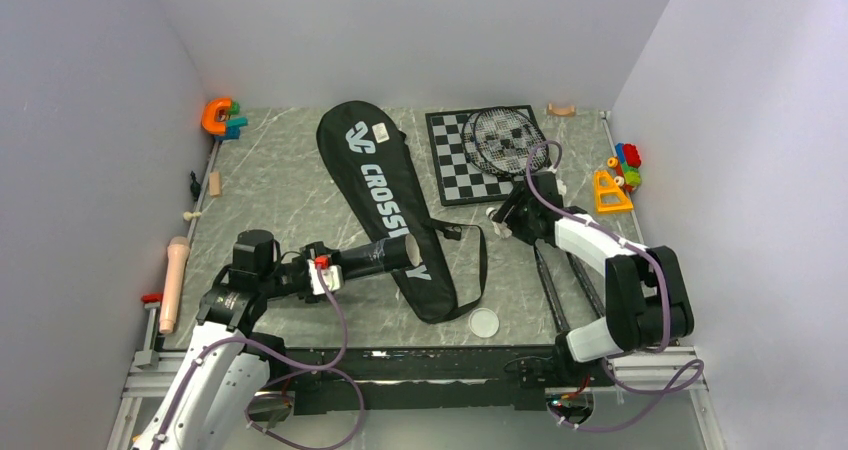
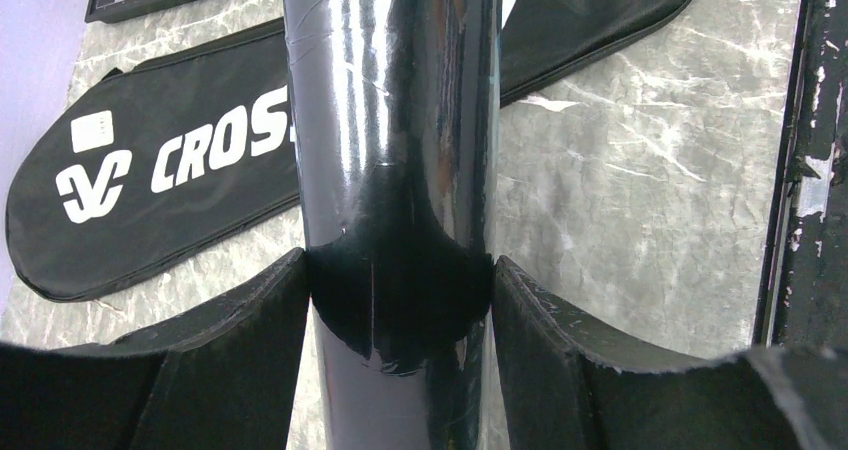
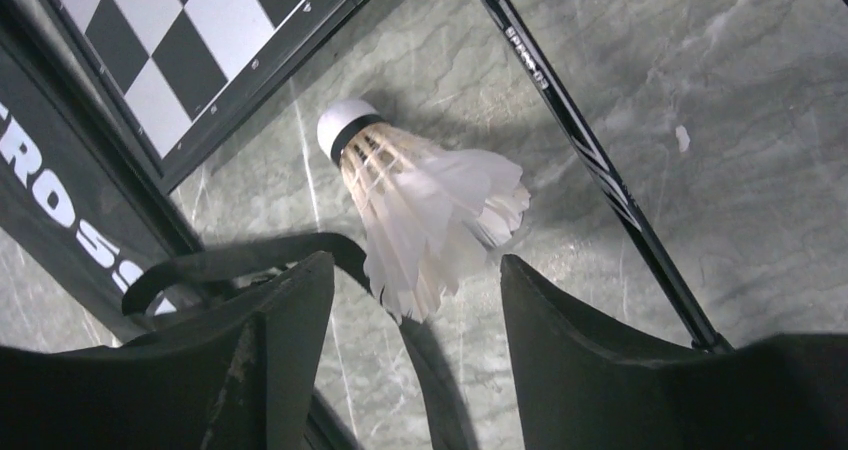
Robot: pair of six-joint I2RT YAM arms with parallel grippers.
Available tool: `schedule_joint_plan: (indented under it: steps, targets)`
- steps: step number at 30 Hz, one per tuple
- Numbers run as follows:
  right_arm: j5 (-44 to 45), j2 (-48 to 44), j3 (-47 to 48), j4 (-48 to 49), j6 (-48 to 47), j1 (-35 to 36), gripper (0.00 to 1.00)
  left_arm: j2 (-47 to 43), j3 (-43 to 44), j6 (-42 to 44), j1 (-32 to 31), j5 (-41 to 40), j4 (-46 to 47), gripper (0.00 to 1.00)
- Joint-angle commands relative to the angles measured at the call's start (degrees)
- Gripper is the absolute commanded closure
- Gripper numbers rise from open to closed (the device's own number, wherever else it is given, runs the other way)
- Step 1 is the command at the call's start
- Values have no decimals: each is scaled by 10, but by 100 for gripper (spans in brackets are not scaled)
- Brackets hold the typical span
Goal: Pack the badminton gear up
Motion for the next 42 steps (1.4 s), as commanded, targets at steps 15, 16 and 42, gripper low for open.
schedule_joint_plan:
  steps: [15,16,42]
  targets:
    - [34,37,8,78,10,3,87,-17,-17,18,-2,5,12,98]
    - [40,30,9,74,4,6,89,-17,-18,19,-2,5,12,98]
    - [-243,-203,87,-114,-222,296,80,20,-4,100,-3,25,20,99]
